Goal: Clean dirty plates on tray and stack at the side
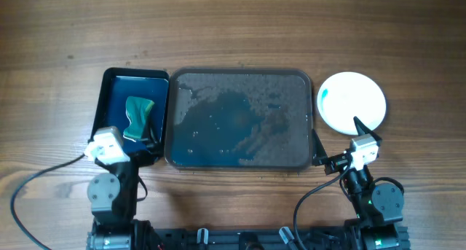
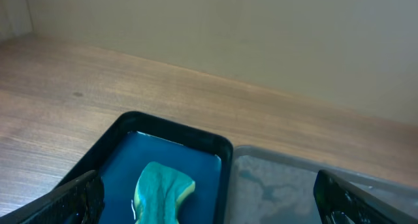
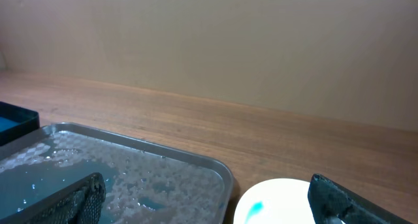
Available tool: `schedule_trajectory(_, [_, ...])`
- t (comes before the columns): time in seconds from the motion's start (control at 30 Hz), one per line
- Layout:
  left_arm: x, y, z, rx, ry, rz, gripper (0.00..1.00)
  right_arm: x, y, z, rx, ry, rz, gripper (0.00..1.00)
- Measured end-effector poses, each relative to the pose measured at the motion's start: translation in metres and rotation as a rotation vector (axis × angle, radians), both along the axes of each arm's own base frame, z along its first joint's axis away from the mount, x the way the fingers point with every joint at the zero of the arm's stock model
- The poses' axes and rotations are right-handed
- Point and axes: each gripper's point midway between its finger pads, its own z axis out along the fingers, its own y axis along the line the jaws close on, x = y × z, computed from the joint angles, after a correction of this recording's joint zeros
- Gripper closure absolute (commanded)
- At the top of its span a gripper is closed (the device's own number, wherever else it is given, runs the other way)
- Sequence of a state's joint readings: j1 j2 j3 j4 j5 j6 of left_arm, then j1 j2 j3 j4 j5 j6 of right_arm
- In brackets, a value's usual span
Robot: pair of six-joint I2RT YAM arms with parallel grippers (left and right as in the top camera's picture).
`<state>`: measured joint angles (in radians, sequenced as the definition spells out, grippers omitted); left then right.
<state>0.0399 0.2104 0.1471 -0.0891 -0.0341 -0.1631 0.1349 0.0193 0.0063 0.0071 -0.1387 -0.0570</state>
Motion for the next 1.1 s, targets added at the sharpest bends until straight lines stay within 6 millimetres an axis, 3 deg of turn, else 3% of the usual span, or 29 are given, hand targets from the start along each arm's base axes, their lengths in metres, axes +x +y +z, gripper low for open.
schedule_trajectory(0.07, [-0.003,0.0,-0.009,0.019,-0.01,-0.002,0.0,0.0,0.0,0.0,0.0,0.0,0.0,0.0])
schedule_trajectory(0.37, [-0.007,0.0,-0.012,0.06,-0.077,-0.006,0.0,0.0,0.0,0.0,0.0,0.0,0.0,0.0])
schedule_trajectory(0.5, [-0.006,0.0,-0.004,0.063,-0.127,-0.005,0.0,0.0,0.0,0.0,0.0,0.0,0.0,0.0])
schedule_trajectory(0.63, [-0.007,-0.001,-0.017,0.06,-0.074,-0.011,0.0,0.0,0.0,0.0,0.0,0.0,0.0,0.0])
schedule_trajectory(1.1, [-0.007,-0.002,-0.018,0.059,-0.074,-0.017,0.0,0.0,0.0,0.0,0.0,0.0,0.0,0.0])
